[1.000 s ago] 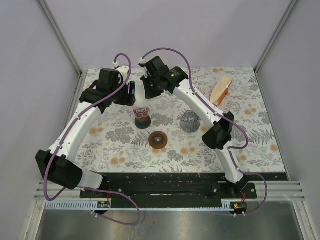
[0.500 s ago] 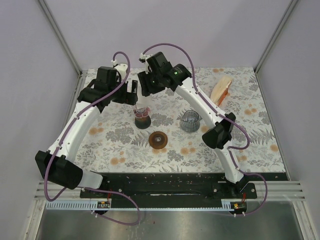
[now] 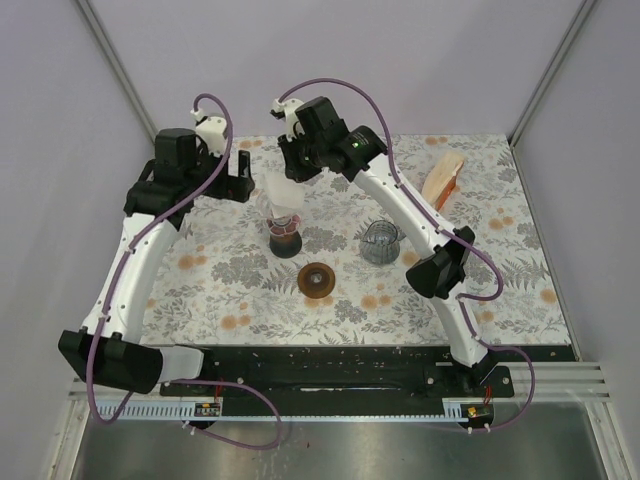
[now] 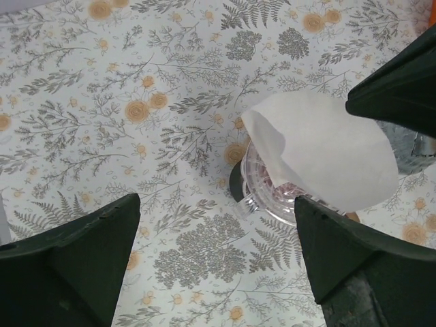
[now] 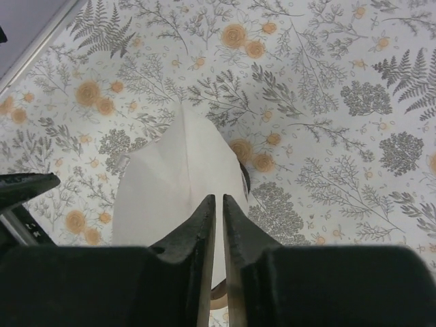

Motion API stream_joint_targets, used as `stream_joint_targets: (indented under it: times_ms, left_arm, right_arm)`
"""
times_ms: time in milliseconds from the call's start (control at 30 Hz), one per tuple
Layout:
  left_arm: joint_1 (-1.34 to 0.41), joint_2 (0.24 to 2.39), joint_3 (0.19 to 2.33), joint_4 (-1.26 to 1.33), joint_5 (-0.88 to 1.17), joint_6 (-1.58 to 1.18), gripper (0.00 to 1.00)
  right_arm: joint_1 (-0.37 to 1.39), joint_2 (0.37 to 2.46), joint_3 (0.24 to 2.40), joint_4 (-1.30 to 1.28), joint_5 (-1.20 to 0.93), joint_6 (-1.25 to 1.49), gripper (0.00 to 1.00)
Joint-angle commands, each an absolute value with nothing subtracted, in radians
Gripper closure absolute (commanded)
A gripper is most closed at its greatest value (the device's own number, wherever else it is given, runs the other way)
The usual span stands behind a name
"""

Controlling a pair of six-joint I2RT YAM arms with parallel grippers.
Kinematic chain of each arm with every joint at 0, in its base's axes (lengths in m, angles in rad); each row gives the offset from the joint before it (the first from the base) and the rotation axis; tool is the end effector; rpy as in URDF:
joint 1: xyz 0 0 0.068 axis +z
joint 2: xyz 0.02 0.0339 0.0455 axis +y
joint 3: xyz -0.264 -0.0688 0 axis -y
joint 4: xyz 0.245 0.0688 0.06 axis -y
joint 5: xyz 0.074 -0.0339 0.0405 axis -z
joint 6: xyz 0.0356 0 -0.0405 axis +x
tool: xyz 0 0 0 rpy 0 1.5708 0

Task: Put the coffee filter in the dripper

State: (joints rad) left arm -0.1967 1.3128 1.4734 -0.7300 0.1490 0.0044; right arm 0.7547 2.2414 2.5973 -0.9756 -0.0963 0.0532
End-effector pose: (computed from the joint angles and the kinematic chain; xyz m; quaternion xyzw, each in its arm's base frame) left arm 0.2705 -0.0593 0.4083 0.1234 0.8668 -0.1109 0.4702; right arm 0.3487 0.3326 0.3984 -0.3258 0.8264 0.2191 0.4037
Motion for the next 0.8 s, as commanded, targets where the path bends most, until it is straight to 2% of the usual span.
stream_joint_targets:
  times_ms: [0, 200, 367, 667, 767]
  left_arm:
    - [-0.14, 1.246, 1.395, -0.675, 0.32, 0.173, 0.01]
    - [-0.127, 1.184, 1.231, -0.641, 0.382, 0.325, 0.08]
    - [-0.121, 1.206, 1.161, -0.577, 0.368, 0.33, 0.24]
    - [-0.095, 1.223, 1.192, -0.56, 0.497, 0.293, 0.25]
    - [-0.068, 1.238, 1.213, -0.56, 0.537, 0.256, 0.22]
  right_arm:
    - [0.772, 2.243, 2.611, -0.991, -0.184, -0.03, 0.88]
    - [0.796, 2.292, 2.605, -1.043, -0.158, -0.069, 1.0]
    - [0.828, 2.348, 2.648, -1.049, -0.158, -0.094, 1.0]
    - [0.85, 2.414, 2.669, -1.049, -0.106, -0.106, 1.0]
    - [0.85, 2.437, 2.677, -1.051, -0.1, -0.103, 1.0]
